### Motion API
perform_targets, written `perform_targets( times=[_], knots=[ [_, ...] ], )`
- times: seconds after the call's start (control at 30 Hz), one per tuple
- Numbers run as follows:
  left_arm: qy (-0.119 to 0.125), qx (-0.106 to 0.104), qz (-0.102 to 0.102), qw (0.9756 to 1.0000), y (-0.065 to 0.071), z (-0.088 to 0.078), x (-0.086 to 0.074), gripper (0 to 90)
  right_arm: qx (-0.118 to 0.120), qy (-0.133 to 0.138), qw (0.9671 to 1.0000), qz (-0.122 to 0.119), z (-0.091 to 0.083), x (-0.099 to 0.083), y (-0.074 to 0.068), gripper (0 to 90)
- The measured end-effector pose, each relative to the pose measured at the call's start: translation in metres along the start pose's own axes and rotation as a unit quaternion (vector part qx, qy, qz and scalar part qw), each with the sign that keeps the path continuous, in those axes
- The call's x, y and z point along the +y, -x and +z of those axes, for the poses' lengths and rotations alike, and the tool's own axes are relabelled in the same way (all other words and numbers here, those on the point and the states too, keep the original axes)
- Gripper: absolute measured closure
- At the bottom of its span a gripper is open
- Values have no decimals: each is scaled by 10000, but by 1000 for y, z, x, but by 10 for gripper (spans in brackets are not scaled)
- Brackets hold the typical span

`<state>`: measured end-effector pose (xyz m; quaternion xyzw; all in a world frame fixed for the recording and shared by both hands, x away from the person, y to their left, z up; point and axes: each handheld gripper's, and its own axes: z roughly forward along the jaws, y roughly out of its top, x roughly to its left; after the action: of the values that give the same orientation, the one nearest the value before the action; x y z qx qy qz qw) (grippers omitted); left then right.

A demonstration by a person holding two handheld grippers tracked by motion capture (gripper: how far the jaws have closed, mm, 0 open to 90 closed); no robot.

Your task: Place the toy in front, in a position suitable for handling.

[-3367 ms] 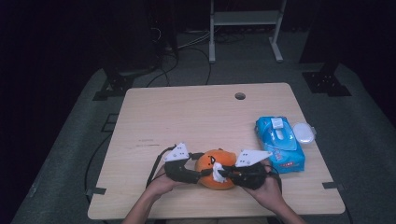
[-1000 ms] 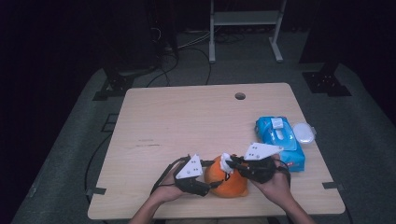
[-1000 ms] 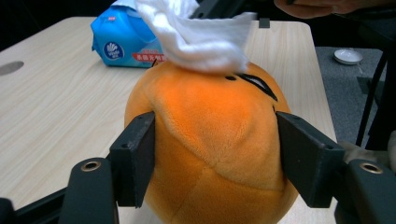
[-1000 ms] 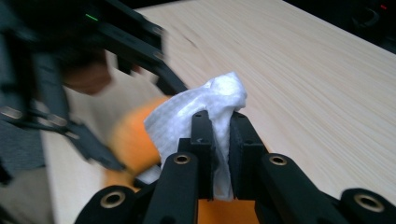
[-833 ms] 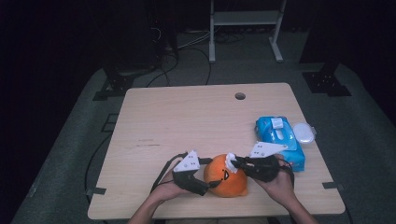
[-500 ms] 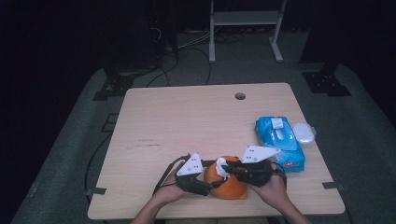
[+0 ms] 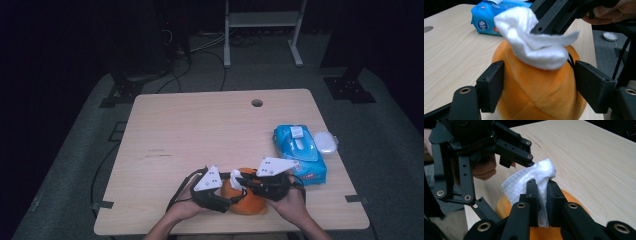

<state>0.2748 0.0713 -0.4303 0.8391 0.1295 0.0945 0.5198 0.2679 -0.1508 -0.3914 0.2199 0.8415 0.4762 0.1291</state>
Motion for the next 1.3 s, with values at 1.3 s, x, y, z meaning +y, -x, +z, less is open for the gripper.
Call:
perform_targets(
  times=[1.3],
  knots=[
    [-184,-132,299,9993,-6,-6,-9,273,-414,-229,9975,518,-17,-21,37,808]
  ],
)
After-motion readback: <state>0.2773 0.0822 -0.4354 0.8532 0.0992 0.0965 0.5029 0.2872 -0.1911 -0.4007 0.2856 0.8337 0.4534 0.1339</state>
